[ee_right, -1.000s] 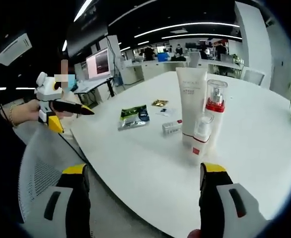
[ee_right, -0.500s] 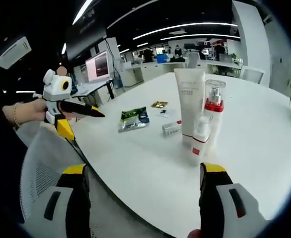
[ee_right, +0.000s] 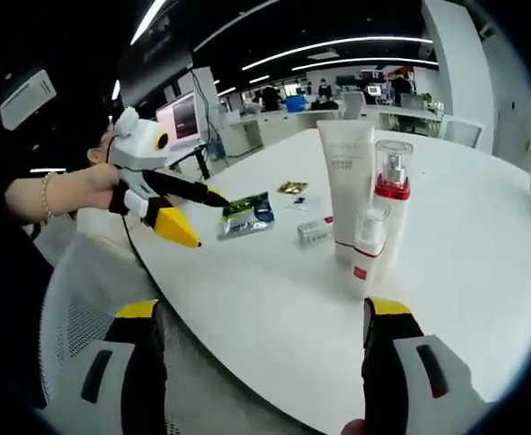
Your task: Arrange the skincare products in the storage area until every visible bottle or jar stands upright without overlapping.
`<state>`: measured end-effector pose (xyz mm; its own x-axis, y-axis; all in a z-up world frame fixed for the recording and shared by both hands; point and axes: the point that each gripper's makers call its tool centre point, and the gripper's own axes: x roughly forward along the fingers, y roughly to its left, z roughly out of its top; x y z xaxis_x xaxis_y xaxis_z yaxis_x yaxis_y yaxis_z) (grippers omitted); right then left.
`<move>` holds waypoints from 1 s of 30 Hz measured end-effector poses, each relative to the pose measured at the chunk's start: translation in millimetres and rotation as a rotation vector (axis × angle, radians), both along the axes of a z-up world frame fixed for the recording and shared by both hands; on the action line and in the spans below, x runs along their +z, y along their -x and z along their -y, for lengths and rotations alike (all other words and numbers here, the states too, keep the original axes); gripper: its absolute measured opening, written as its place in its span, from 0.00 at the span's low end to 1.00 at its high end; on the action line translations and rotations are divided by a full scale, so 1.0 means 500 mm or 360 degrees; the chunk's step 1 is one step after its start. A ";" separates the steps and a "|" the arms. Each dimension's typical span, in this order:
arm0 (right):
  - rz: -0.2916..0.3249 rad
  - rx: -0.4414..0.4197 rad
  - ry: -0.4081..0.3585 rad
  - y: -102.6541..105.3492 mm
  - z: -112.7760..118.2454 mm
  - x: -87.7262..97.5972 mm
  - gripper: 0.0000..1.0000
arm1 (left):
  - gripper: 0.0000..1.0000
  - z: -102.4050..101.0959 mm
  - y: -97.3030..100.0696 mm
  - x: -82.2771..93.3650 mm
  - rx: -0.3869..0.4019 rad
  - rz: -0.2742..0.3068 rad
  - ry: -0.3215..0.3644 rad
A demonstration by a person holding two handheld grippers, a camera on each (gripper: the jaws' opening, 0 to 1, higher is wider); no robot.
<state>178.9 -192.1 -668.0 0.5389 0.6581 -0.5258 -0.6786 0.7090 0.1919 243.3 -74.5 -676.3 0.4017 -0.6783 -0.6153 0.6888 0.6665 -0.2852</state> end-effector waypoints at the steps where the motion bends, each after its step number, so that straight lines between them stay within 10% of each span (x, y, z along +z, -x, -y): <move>1: -0.0002 -0.0003 -0.0002 -0.001 0.000 0.000 0.90 | 0.82 0.004 -0.005 -0.004 -0.0009 -0.0004 -0.0021; 30: 0.0009 -0.0060 -0.0021 -0.011 0.010 0.003 0.88 | 0.50 0.089 -0.191 -0.098 -0.0058 0.0008 -0.0309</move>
